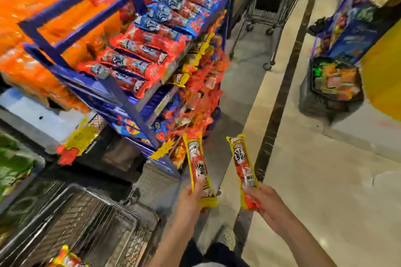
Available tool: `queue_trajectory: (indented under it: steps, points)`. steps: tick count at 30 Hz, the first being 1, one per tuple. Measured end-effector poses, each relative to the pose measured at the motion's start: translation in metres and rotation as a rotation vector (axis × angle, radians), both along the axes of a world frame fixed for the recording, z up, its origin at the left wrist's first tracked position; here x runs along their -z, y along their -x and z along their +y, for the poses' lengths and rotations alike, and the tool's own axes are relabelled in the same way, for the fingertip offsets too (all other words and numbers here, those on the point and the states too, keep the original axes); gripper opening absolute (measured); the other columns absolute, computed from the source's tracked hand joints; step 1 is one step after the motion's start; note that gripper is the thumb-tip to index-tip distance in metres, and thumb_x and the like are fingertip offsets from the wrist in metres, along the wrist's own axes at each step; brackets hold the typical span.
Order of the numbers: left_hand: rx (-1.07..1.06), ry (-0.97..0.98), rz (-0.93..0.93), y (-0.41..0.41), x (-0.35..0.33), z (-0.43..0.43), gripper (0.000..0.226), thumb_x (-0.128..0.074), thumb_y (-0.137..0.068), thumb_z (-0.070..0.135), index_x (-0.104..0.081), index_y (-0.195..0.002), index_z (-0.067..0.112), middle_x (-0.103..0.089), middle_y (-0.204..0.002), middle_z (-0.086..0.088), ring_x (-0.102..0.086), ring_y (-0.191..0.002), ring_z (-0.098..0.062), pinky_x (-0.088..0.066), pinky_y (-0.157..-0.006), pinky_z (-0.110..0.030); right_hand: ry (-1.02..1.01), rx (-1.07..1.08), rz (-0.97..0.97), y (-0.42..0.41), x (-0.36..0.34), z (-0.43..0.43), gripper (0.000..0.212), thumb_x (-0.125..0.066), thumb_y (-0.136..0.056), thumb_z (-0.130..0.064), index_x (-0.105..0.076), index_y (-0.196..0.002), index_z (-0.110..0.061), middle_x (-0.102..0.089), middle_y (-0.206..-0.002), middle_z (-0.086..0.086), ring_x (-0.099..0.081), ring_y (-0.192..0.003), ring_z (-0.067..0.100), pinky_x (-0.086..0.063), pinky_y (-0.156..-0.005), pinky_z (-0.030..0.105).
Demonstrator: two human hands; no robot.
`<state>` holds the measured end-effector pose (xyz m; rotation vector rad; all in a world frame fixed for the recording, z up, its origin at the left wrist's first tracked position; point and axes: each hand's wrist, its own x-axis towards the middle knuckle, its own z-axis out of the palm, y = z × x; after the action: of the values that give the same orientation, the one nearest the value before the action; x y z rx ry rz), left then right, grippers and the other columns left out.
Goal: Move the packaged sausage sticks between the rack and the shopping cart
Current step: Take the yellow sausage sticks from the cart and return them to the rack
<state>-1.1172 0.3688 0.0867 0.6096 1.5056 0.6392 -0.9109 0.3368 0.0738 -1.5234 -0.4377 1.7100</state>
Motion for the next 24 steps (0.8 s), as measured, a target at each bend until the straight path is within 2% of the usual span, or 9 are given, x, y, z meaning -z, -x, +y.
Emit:
queue_trajectory:
  steps: [2, 4, 6, 8, 11, 13, 15, 21, 24]
  points:
    - [-0.077, -0.055, -0.038, -0.010, -0.013, 0.011, 0.039, -0.051, -0.098, 0.039, -0.059, -0.083, 0.004, -0.061, -0.058, -0.012, -0.056, -0.042, -0.020, -0.036, -0.039, -0.022, -0.056, -0.060, -0.026, -0.006, -0.005, 0.026, 0.041, -0.080, -0.078, -0.027, -0.063, -0.113, -0.011, -0.055, -0.077, 0.011, -0.048, -0.065, 0.020, -0.039, -0.061, 0.036]
    - [-0.156, -0.086, 0.004, -0.010, -0.022, 0.026, 0.041, -0.051, -0.096, 0.044, -0.058, -0.079, 0.007, -0.057, -0.054, -0.009, -0.049, -0.040, -0.019, -0.033, -0.039, -0.023, -0.112, -0.094, -0.067, -0.003, -0.009, 0.057, 0.040, -0.079, -0.080, -0.022, -0.061, -0.116, -0.021, -0.067, -0.088, 0.005, -0.057, -0.071, 0.019, -0.043, -0.064, 0.035]
    - [-0.222, -0.136, 0.068, -0.004, -0.026, 0.046, 0.040, -0.052, -0.095, 0.044, -0.056, -0.070, 0.013, -0.048, -0.050, -0.003, -0.043, -0.037, -0.013, -0.030, -0.035, -0.021, -0.154, -0.137, -0.093, 0.006, -0.018, 0.091, 0.047, -0.083, -0.074, -0.022, -0.059, -0.115, -0.021, -0.071, -0.094, 0.002, -0.063, -0.072, 0.014, -0.045, -0.057, 0.030]
    - [-0.273, -0.168, 0.100, 0.001, -0.026, 0.066, 0.040, -0.053, -0.094, 0.044, -0.054, -0.067, 0.016, -0.044, -0.052, -0.001, -0.039, -0.036, -0.009, -0.030, -0.034, -0.020, -0.190, -0.192, -0.091, 0.018, -0.027, 0.122, 0.050, -0.082, -0.067, -0.027, -0.060, -0.111, -0.019, -0.071, -0.090, 0.001, -0.061, -0.067, 0.012, -0.043, -0.050, 0.026]
    - [-0.341, -0.243, 0.095, 0.004, -0.022, 0.088, 0.048, -0.055, -0.082, 0.063, -0.063, -0.086, 0.015, -0.053, -0.064, -0.008, -0.046, -0.046, -0.016, -0.031, -0.039, -0.024, -0.239, -0.298, -0.078, 0.034, -0.035, 0.159, 0.046, -0.078, -0.068, -0.030, -0.063, -0.110, -0.018, -0.069, -0.086, 0.004, -0.059, -0.071, 0.018, -0.043, -0.058, 0.032]
    - [-0.376, -0.274, 0.105, 0.005, -0.018, 0.103, 0.051, -0.055, -0.081, 0.068, -0.064, -0.103, 0.023, -0.065, -0.074, -0.007, -0.058, -0.059, -0.020, -0.038, -0.045, -0.027, -0.265, -0.359, -0.051, 0.041, -0.038, 0.183, 0.042, -0.079, -0.072, -0.028, -0.065, -0.110, -0.018, -0.070, -0.085, 0.003, -0.060, -0.072, 0.017, -0.046, -0.063, 0.035]
    - [-0.418, -0.262, 0.090, 0.002, -0.017, 0.119, 0.034, -0.053, -0.091, 0.057, -0.061, -0.107, 0.028, -0.068, -0.075, -0.004, -0.061, -0.064, -0.019, -0.041, -0.050, -0.030, -0.261, -0.430, -0.049, 0.045, -0.039, 0.207, 0.036, -0.080, -0.078, -0.025, -0.066, -0.112, -0.020, -0.072, -0.088, 0.001, -0.064, -0.074, 0.014, -0.050, -0.064, 0.034]
    - [-0.555, -0.262, 0.015, -0.002, -0.017, 0.167, 0.016, -0.053, -0.097, 0.038, -0.058, -0.103, 0.023, -0.071, -0.074, -0.007, -0.065, -0.057, -0.021, -0.047, -0.046, -0.031, -0.243, -0.547, -0.041, 0.058, -0.036, 0.268, 0.030, -0.075, -0.084, -0.020, -0.068, -0.112, -0.021, -0.074, -0.098, 0.008, -0.067, -0.079, 0.017, -0.054, -0.068, 0.033]
    - [-0.580, -0.299, -0.021, -0.002, -0.009, 0.188, 0.012, -0.050, -0.099, 0.021, -0.055, -0.108, 0.015, -0.067, -0.070, -0.015, -0.057, -0.047, -0.024, -0.042, -0.044, -0.028, -0.224, -0.549, -0.001, 0.066, -0.033, 0.298, 0.027, -0.066, -0.089, -0.008, -0.064, -0.114, -0.016, -0.071, -0.090, 0.008, -0.063, -0.068, 0.016, -0.048, -0.050, 0.022]
